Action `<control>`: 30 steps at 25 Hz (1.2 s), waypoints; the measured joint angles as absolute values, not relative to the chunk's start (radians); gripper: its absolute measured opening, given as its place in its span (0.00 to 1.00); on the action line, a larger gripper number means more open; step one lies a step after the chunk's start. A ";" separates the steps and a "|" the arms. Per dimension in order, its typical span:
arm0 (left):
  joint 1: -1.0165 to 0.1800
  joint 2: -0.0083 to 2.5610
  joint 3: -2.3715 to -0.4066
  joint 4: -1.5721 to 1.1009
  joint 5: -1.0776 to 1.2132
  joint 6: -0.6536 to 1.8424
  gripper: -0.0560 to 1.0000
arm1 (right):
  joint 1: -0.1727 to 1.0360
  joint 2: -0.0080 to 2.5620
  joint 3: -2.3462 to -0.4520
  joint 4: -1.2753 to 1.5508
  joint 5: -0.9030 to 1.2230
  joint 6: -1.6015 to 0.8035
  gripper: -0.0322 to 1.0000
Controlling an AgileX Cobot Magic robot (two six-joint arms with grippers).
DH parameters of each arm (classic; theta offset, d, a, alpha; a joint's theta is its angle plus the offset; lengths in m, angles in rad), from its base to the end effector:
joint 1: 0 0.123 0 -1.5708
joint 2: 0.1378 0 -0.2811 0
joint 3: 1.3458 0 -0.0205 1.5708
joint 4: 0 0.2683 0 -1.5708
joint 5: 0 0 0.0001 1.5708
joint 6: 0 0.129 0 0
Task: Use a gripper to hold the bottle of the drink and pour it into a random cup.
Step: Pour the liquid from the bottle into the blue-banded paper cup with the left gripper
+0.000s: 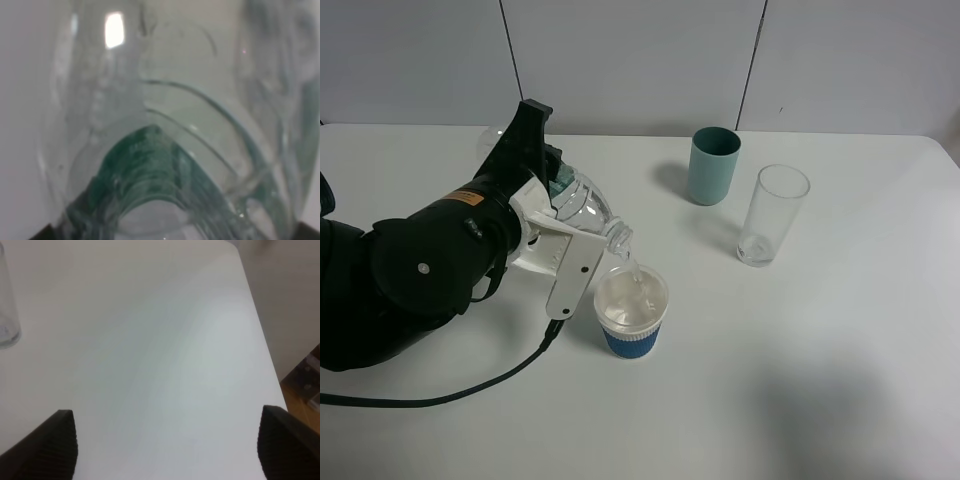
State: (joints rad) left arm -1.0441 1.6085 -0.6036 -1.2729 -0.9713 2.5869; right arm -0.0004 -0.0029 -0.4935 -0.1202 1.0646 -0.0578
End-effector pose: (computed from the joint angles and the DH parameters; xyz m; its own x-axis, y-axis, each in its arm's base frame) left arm 0.2375 -0.2060 0.1603 0.1708 0.9259 0.3370 0.2563 -0.3720 0.8921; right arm 0.0479 -0.0136 0.2667 -0.4677 -0.1152 -0.8764 0.0395 0.9878 -0.1509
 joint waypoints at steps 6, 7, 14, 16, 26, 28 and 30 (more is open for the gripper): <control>-1.044 1.608 -0.604 -1.273 -0.972 2.602 0.49 | 0.000 -0.003 -0.494 -0.120 1.065 -0.058 0.75; -1.044 1.608 -0.604 -1.273 -0.972 2.604 0.49 | 0.000 -0.003 -0.494 -0.120 1.065 -0.058 0.75; -1.044 1.608 -0.604 -1.272 -0.972 2.611 0.49 | 0.000 -0.003 -0.494 -0.120 1.065 -0.058 0.75; -1.044 1.608 -0.604 -1.272 -0.972 2.611 0.49 | 0.000 -0.003 -0.494 -0.120 1.065 -0.058 0.75; -1.044 1.608 -0.604 -1.269 -0.973 2.622 0.49 | 0.000 -0.003 -0.494 -0.120 1.065 -0.058 0.75; -1.044 1.608 -0.604 -1.269 -0.973 2.625 0.49 | 0.000 -0.003 -0.494 -0.120 1.065 -0.058 0.75; -1.044 1.608 -0.604 -1.269 -0.973 2.631 0.49 | 0.000 -0.003 -0.494 -0.120 1.065 -0.058 0.75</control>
State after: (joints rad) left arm -1.0441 1.6085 -0.6036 -1.2688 -0.9732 2.6312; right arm -0.0004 -0.0029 -0.4935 -0.1202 1.0646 -0.0578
